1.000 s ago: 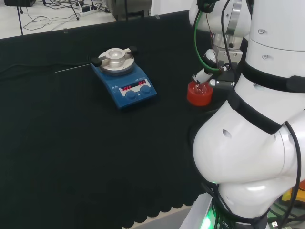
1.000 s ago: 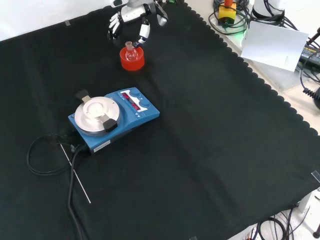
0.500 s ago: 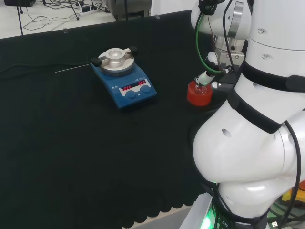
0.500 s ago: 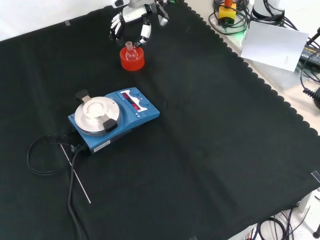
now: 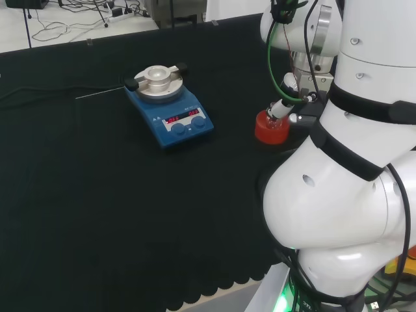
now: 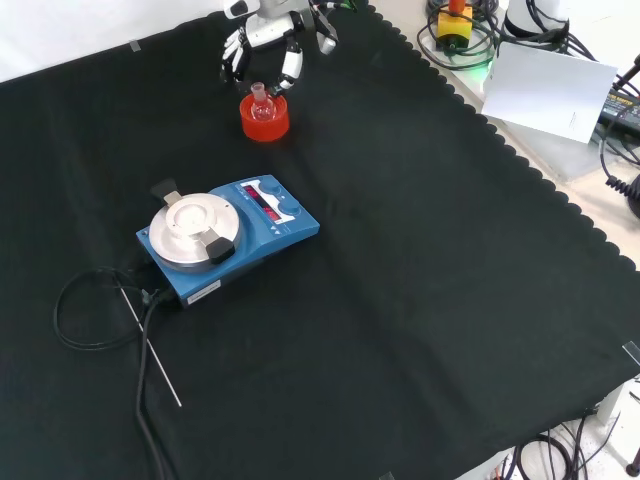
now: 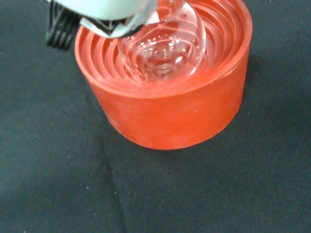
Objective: Pick up the round-bottom flask.
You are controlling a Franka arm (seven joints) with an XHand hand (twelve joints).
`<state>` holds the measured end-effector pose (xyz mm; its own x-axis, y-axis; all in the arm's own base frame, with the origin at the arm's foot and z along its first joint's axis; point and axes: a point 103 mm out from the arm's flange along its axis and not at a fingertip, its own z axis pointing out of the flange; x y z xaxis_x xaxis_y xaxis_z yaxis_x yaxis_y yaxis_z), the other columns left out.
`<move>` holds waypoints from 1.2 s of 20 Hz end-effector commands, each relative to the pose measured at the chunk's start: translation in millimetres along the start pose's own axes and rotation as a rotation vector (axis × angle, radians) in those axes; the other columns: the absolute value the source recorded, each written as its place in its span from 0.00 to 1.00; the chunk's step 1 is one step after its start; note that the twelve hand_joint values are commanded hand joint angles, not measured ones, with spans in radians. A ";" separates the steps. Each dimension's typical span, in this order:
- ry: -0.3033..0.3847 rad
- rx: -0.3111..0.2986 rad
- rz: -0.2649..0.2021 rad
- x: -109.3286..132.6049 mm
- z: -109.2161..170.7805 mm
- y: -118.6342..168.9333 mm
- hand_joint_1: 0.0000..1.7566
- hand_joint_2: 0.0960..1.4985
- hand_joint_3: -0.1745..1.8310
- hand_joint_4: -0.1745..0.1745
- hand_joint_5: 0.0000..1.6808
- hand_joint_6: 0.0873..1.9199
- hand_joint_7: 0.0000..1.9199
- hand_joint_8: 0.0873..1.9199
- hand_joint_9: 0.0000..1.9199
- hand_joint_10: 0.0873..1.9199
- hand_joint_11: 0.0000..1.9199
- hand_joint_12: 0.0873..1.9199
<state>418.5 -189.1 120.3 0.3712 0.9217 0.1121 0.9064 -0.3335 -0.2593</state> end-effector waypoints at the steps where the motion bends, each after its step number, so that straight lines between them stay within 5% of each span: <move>1: -0.016 -0.002 0.000 0.8 1.7 3.4 0.54 0.36 0.45 0.24 0.49 0.37 0.20 0.34 0.30 0.32 0.18 0.69; 12: -0.052 -0.021 0.009 2.9 4.0 7.4 0.55 0.38 0.45 0.26 0.52 0.38 0.21 0.34 0.31 0.31 0.21 0.67; 14: -0.061 -0.039 0.013 4.0 3.0 7.4 0.58 0.50 0.33 0.74 0.59 0.43 0.22 0.34 0.33 0.31 0.23 0.67; 16: -0.069 -0.056 0.014 4.8 2.0 6.8 0.59 0.56 0.26 0.94 0.63 0.44 0.24 0.34 0.35 0.30 0.25 0.66; 24: -0.075 -0.058 0.021 7.7 -8.6 2.4 0.61 0.47 0.39 1.00 0.66 0.46 0.29 0.32 0.41 0.25 0.30 0.64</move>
<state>427.0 -186.7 122.2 0.3795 0.9247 0.0290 0.9092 -0.3669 -0.1966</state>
